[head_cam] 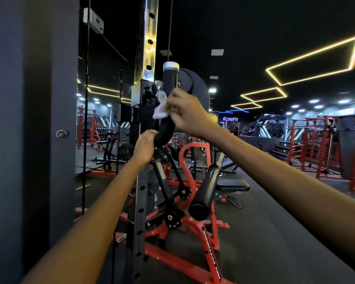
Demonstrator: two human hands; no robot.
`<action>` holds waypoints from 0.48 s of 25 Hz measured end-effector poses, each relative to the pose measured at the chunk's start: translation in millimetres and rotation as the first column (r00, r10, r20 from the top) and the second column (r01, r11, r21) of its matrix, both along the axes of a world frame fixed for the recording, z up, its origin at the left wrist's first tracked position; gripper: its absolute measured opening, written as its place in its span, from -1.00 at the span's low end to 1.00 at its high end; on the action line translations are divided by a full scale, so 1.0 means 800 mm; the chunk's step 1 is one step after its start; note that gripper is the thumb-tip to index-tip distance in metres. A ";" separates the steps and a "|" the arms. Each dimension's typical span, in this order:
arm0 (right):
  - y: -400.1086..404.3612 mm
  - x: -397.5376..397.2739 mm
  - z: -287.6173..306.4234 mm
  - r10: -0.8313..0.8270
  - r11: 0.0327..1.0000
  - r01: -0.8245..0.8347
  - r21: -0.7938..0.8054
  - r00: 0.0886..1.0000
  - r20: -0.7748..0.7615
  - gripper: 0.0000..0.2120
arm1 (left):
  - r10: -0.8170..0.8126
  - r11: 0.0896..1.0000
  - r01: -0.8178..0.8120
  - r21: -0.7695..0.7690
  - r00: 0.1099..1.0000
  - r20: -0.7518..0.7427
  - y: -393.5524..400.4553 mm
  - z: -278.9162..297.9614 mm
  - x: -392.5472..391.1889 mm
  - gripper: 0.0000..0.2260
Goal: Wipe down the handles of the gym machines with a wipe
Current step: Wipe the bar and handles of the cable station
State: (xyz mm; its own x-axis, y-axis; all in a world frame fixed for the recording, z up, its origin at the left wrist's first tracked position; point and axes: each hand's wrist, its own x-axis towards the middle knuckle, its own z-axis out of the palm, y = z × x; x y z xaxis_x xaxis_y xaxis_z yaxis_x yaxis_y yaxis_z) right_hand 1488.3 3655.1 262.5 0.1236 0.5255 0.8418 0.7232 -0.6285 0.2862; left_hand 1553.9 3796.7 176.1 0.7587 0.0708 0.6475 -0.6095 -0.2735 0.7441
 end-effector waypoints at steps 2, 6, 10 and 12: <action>-0.004 0.001 0.011 -0.013 1.000 0.013 -0.024 1.000 -0.004 -0.87 | -0.005 1.000 0.005 -0.006 1.000 -0.022 0.001 0.000 -0.004 -0.66; 0.010 -0.004 0.088 -0.054 0.979 0.043 0.201 0.997 0.050 -0.79 | 0.065 0.996 -0.063 0.060 0.997 -0.028 0.003 -0.002 -0.003 -0.65; 0.014 -0.011 0.060 -0.130 0.987 0.128 0.101 0.991 0.012 -0.82 | 0.077 0.991 -0.079 0.105 0.997 0.026 0.008 -0.003 0.005 -0.65; 0.017 -0.018 0.030 -0.243 0.967 0.243 -0.081 0.970 0.017 -0.82 | 0.073 0.989 -0.081 0.122 0.995 0.069 0.009 -0.004 0.003 -0.65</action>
